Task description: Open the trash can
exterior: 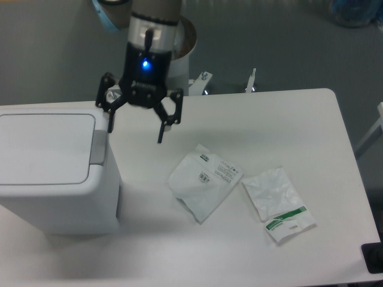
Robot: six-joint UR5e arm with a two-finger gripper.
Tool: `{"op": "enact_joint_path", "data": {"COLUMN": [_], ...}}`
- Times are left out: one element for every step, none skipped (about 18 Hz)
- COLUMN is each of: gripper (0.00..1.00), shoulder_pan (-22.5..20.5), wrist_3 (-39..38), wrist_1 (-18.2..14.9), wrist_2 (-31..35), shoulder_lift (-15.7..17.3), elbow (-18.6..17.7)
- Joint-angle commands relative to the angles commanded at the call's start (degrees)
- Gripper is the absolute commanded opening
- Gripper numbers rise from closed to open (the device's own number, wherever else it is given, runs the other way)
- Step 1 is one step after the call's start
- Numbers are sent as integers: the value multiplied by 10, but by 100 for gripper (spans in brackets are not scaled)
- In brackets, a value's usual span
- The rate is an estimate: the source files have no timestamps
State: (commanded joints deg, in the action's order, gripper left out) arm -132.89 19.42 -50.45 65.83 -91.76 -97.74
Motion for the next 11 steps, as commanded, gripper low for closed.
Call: {"op": "enact_joint_path", "data": {"gripper": [100,100,100,100,100,100,100,100,100,100,100], "shoulder_pan": [2,2,2,2,2,2,2,2,2,3,3], "wrist_3": [0,0,0,0,0,0,0,0,1,2,2], "wrist_1": [0,0,0,0,0,0,0,0,0,1,1], "wrist_2": [0,-1,-1,-1,-1,-1,-1,-1,-1,-1,-1], "shoulder_lift": [-2,-2,-2,-2,-3,-3,-3,-4,-7,-8,-9], "elbow": [0,0,0,0,-1,-1,-2,-3,-2,-2,-2]}}
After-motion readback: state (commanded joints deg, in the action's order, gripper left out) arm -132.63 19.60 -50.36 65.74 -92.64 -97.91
